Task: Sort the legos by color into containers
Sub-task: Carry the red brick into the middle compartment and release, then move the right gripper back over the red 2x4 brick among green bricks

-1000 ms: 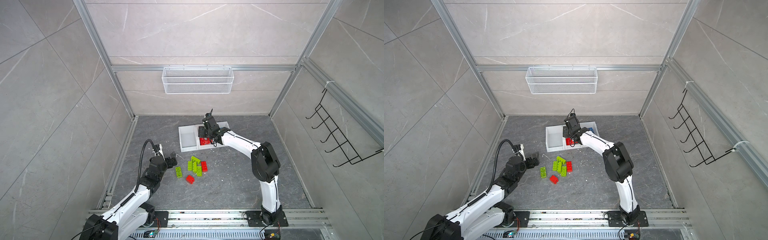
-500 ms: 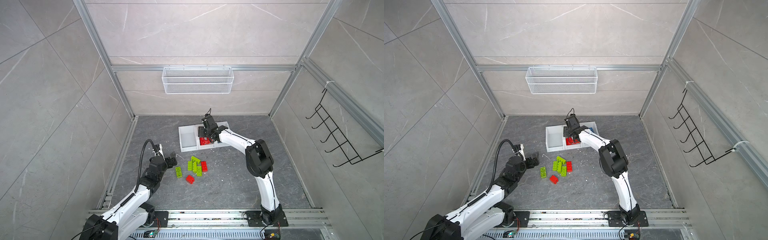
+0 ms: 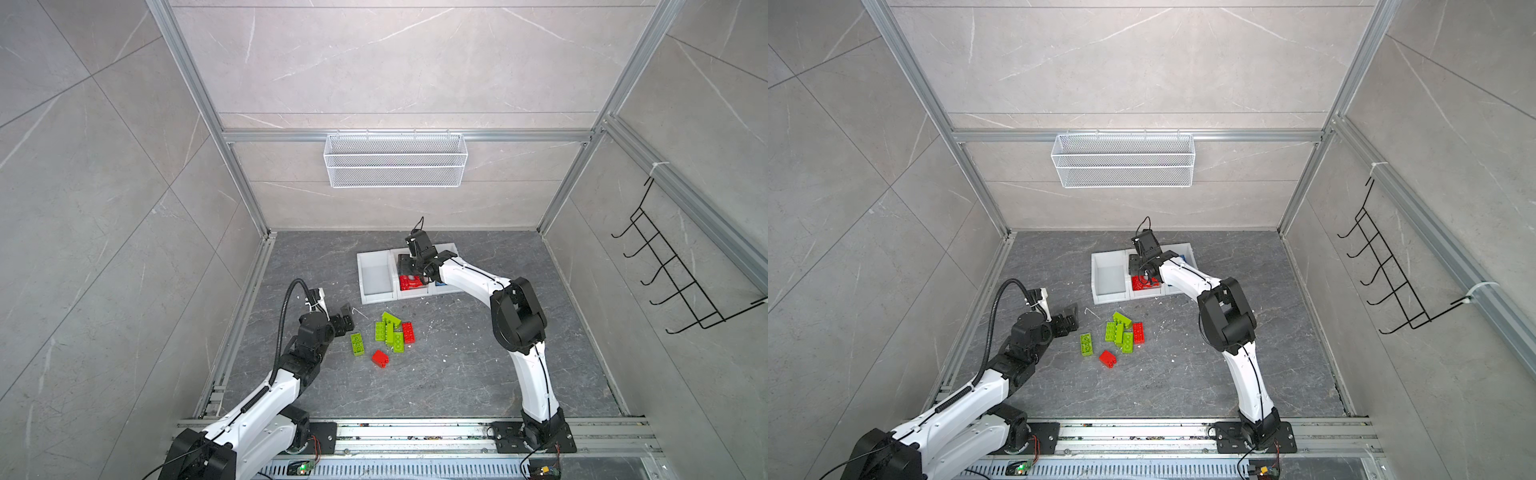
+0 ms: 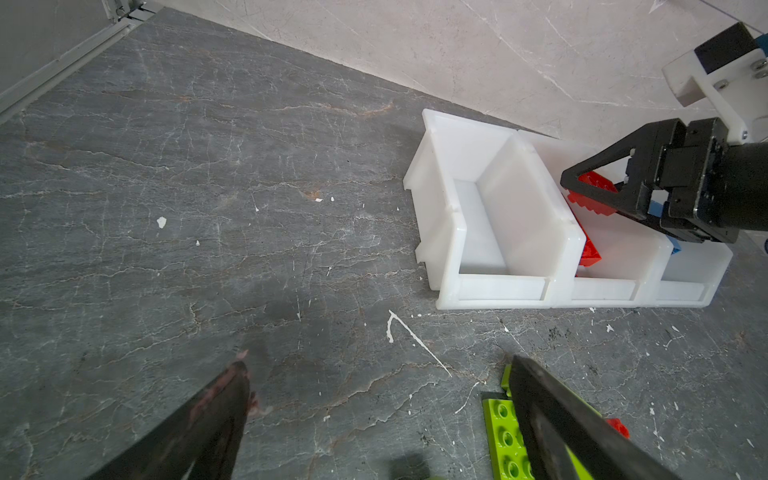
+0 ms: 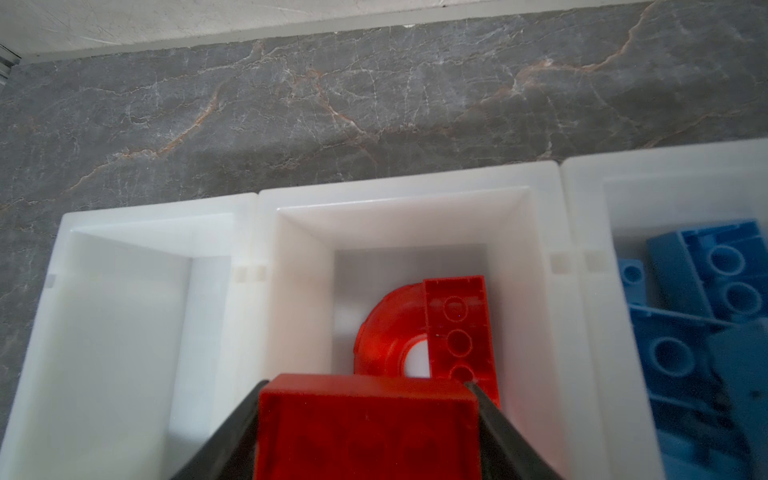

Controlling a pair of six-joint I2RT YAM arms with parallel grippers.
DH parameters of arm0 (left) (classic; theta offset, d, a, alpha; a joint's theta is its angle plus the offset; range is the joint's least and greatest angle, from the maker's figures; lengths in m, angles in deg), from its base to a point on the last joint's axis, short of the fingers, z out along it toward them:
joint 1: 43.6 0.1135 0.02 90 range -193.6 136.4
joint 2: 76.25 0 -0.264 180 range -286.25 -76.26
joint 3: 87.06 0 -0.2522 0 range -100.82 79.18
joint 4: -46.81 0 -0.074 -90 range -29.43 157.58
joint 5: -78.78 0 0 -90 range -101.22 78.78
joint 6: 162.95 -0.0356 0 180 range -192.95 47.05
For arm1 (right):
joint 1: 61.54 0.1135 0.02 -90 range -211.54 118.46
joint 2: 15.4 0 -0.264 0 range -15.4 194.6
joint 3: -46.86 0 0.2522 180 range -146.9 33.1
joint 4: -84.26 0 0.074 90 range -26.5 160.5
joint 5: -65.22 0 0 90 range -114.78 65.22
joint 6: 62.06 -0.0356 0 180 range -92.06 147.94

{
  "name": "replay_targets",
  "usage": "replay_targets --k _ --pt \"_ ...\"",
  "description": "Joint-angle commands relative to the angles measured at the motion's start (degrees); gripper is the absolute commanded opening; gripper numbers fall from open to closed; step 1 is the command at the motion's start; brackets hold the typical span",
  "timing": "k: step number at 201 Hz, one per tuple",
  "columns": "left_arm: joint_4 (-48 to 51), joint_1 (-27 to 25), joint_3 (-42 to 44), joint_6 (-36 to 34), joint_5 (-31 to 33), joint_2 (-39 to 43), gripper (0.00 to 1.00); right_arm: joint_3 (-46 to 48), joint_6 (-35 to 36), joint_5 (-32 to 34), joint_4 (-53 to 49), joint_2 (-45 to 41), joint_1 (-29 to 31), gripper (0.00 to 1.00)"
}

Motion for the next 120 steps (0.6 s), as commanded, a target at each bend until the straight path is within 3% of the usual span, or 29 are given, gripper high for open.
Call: replay_targets --k 1,50,62,85,120 --pt "-2.18 0.4 -1.84 -1.1 -0.07 0.37 0.99 0.86 1.31 -0.92 -1.15 -3.55 0.21 0.69" --pt "-2.31 0.4 -1.91 -0.9 -0.21 -0.09 0.99 1.76 2.09 -1.48 -3.21 -7.37 0.3 0.87" --pt "-2.31 0.4 -1.94 -0.9 -0.34 -0.06 0.99 1.61 2.51 -1.48 -3.53 -7.62 0.3 0.88" --pt "-2.15 0.4 -1.73 -1.0 -0.06 0.42 0.99 4.82 2.98 -3.55 -2.26 -10.87 0.55 0.8" --pt "-1.87 0.4 -1.49 -1.08 0.53 1.51 0.99 19.99 3.15 -4.5 2.55 -21.79 3.28 0.66"
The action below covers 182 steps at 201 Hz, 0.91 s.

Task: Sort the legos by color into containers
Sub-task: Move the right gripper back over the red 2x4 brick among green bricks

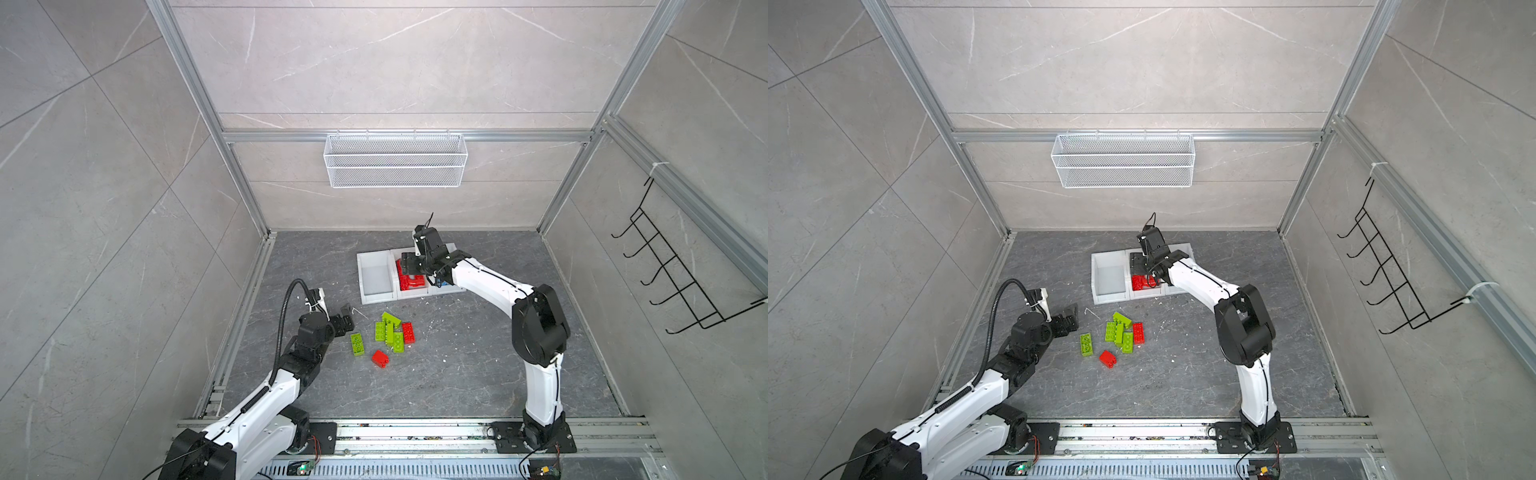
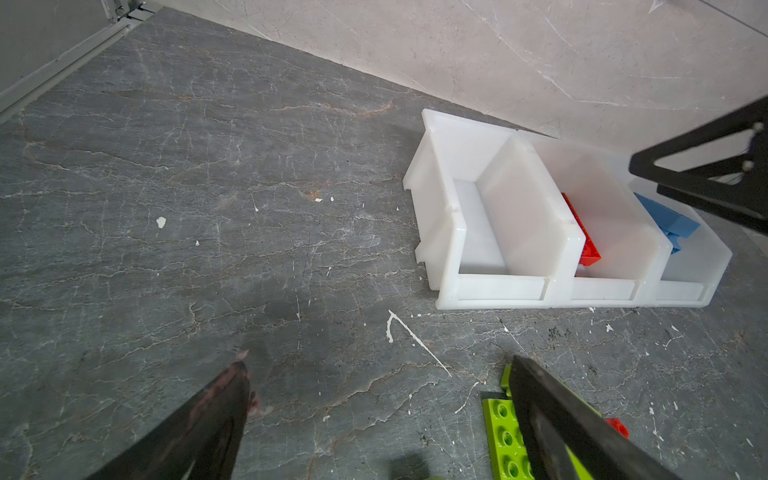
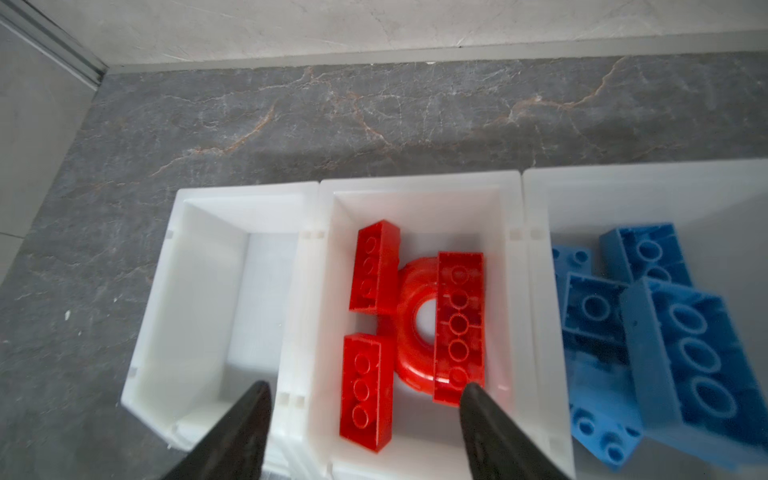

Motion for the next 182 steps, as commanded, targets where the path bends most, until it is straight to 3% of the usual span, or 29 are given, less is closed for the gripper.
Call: replay_targets --k 1,40,68,182 --pt "-1.89 0.44 -1.47 -1.1 0.6 1.38 0.99 8.9 0.68 -1.56 2.09 -8.37 2.52 0.66" --pt "-2.42 0.39 -1.41 -0.88 0.54 0.65 0.99 26.12 -1.1 -3.1 5.06 -18.55 6.19 0.6" --pt "-2.6 0.4 -1.69 -0.85 0.26 -0.47 1.0 32.27 -2.57 -3.54 6.18 -20.95 9.02 0.58" --pt "-2.51 0.35 -1.74 -1.08 0.22 -0.21 0.99 32.67 -3.36 -4.5 9.13 -12.88 13.2 0.55"
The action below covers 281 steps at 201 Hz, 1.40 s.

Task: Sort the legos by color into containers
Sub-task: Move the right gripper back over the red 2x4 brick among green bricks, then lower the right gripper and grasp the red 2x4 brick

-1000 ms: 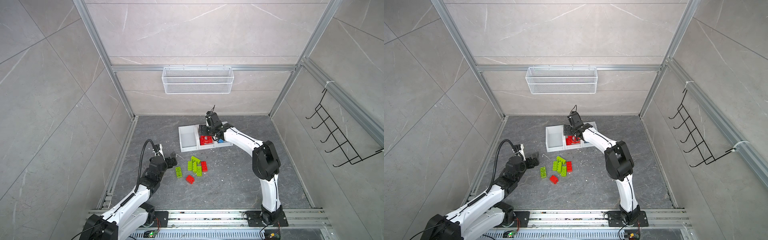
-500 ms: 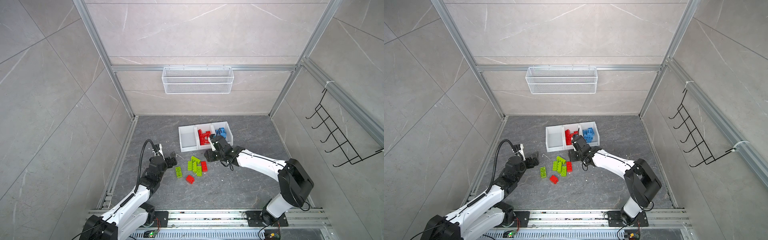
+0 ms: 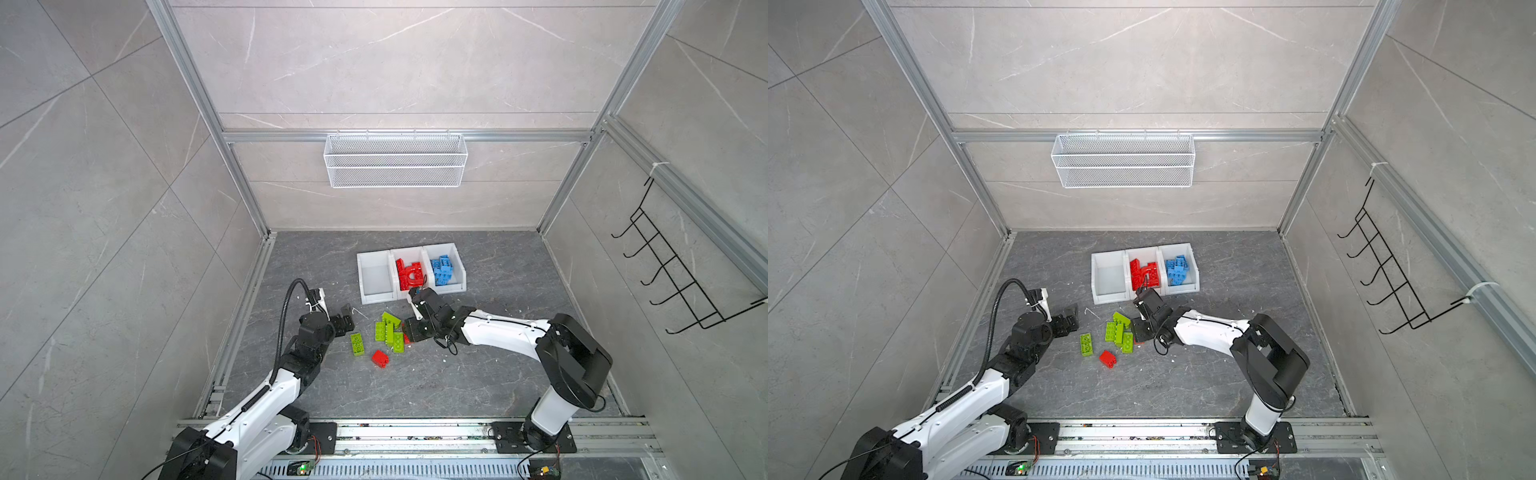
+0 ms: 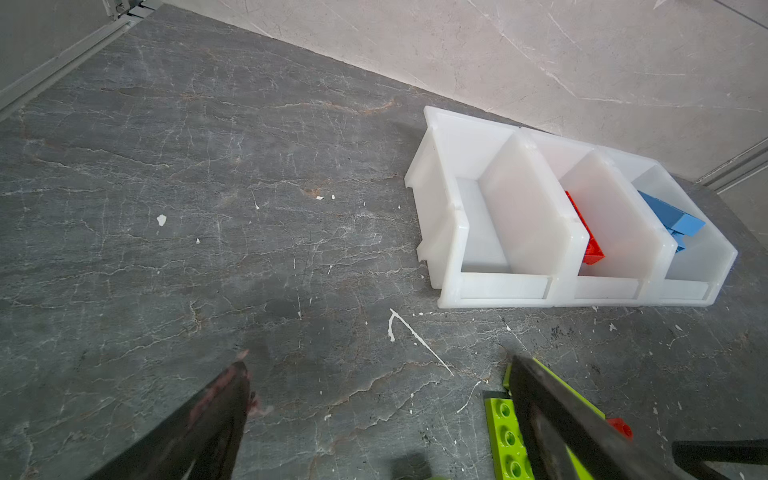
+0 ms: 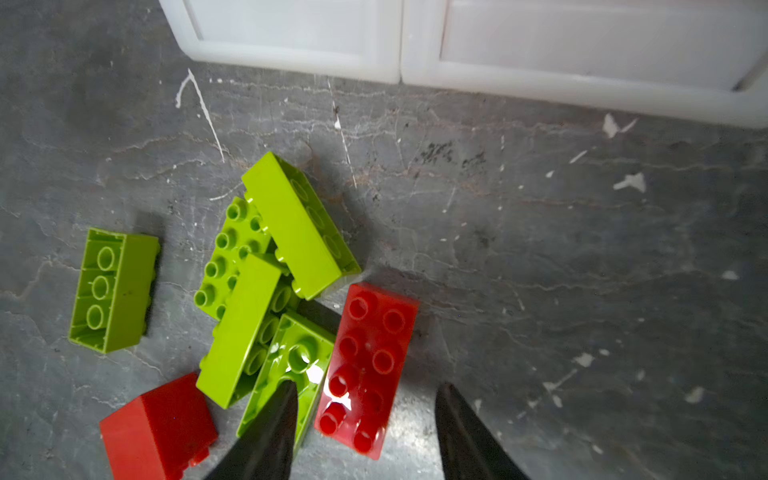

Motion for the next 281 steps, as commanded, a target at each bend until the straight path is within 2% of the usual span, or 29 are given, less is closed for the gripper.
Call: replay_targets --k 1,60,127,210,281 --pt "-2.38 0.37 -1.73 -1.08 0.13 0.38 0.99 -1.32 -1.07 -0.08 0.71 1.51 0.61 0.55" --pt "-2.29 0.44 -1.75 -1.02 0.17 0.65 0.99 -2.89 -0.8 1.59 0.44 4.57 0.87 0.53" --pt "-2.18 0.4 -1.63 -1.13 0.23 1.02 0.99 -5.83 -0.1 5.34 -1.59 7.62 0.65 0.47" --pt "-2.29 0.39 -1.74 -0.89 -0.1 0.67 0.99 -0.82 -0.19 8.06 -2.34 4.33 -1.55 0.46" --pt "-2.41 0.4 -1.77 -0.79 -0.21 0.34 0.99 -1.37 0.34 8.01 -3.37 4.62 -1.83 0.38"
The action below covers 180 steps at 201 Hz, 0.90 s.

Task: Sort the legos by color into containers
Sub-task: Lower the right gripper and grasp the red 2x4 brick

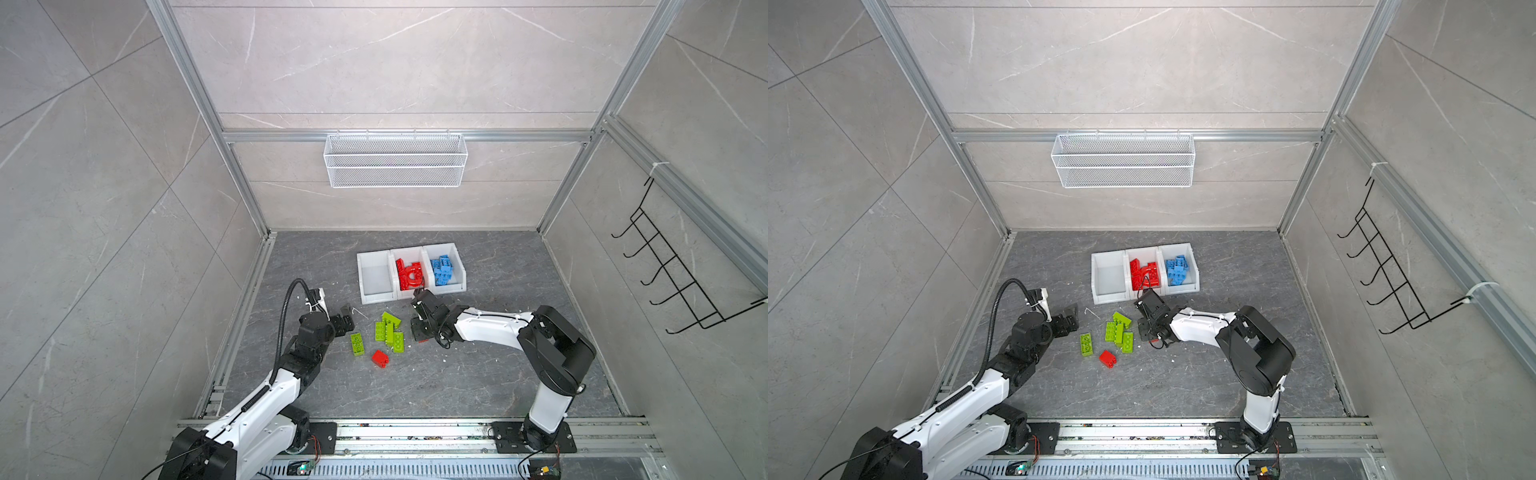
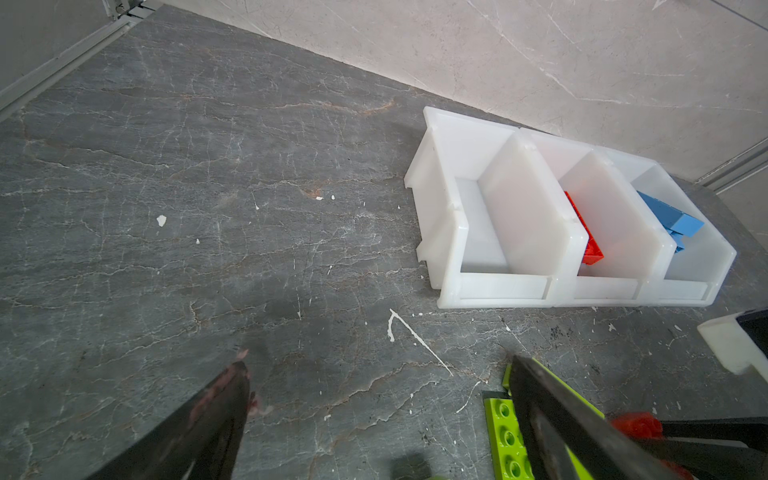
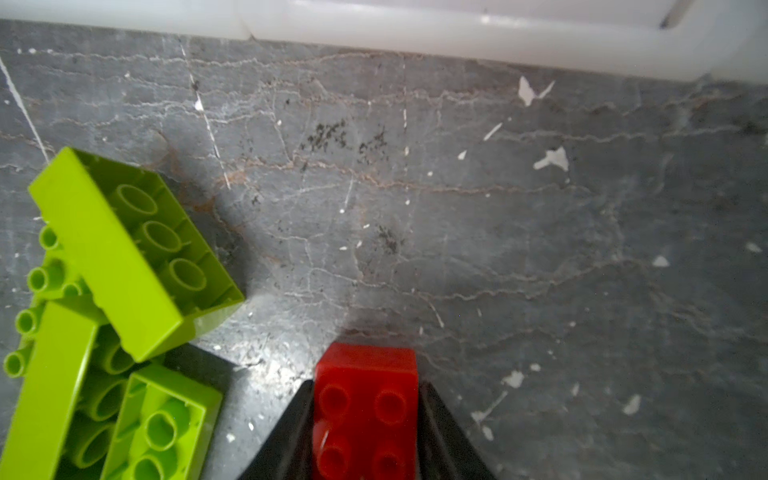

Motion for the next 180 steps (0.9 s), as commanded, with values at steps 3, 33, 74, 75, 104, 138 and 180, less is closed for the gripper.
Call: replay_targets --k 3,33,74,75,104,138,180 --pt "-2.42 0.4 -1.72 -0.83 -0.14 0.29 0.99 -0.59 0.56 1.36 -2.28 -0.17 0.16 0.38" --pt "-2.49 0.4 -1.56 -0.73 -0.03 0.57 0.99 -0.51 0.4 1.51 -2.61 -0.68 0.16 0.35" --pt "-2.77 0.42 -1.56 -0.69 -0.12 0.13 0.99 0.24 0.2 0.68 -1.54 -4.8 0.05 0.3" --pt "-2.76 0.41 -1.55 -0.65 -0.11 0.13 1.0 0.21 0.2 0.66 -1.47 -4.91 0.06 0.3" --pt "-2.75 0.44 -1.55 -0.78 -0.09 0.2 0.99 -1.07 1.06 -0.73 -2.48 -7.66 -0.85 0.27" --pt "-2.66 0.4 -1.53 -0.68 -0.2 0.46 0.99 -4.48 2.74 -2.53 -4.49 -10.26 -2.58 0.27" --pt "-1.97 0.4 -1.36 -0.77 -0.16 2.35 0.99 -12.2 5.82 -5.25 -7.88 -9.63 -5.9 0.27"
